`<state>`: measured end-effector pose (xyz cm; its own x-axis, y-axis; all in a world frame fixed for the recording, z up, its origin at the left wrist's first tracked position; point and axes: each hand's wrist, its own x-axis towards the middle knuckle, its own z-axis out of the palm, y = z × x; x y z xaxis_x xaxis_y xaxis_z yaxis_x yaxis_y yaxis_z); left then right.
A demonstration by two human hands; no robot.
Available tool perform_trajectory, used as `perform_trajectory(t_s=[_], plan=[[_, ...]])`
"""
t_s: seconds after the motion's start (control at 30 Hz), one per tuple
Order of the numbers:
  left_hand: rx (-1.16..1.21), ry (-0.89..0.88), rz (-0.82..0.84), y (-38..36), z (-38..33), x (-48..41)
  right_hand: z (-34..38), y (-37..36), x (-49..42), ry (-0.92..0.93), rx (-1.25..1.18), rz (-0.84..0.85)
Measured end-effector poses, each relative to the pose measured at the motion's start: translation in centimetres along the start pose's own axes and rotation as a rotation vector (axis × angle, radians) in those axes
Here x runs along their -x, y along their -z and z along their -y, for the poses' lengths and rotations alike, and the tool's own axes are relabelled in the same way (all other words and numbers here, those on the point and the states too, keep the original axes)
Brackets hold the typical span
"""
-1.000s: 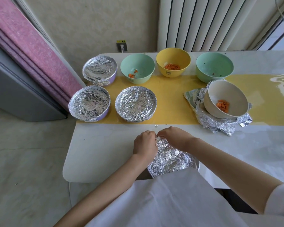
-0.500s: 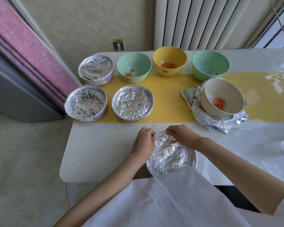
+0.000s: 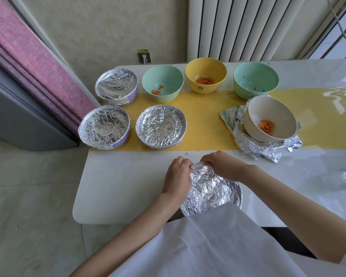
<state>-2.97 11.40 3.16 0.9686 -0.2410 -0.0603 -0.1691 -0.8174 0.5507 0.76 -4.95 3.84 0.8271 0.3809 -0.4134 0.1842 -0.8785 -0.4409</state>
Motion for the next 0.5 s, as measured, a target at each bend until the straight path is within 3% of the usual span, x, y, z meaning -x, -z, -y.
perform_trajectory(t_s=[0.1,0.33,0.5], plan=[[0.017,-0.025,-0.031,0.1,-0.1,-0.1,0.4,0.5,-0.1,0.030,0.011,0.007],[0.207,0.016,-0.012,0.2,0.3,-0.2,-0.3,-1.2,0.5,0.108,0.013,-0.176],[0.251,0.033,0.176,0.6,0.9,-1.4,-0.6,-1.4,0.6,0.140,-0.001,-0.209]])
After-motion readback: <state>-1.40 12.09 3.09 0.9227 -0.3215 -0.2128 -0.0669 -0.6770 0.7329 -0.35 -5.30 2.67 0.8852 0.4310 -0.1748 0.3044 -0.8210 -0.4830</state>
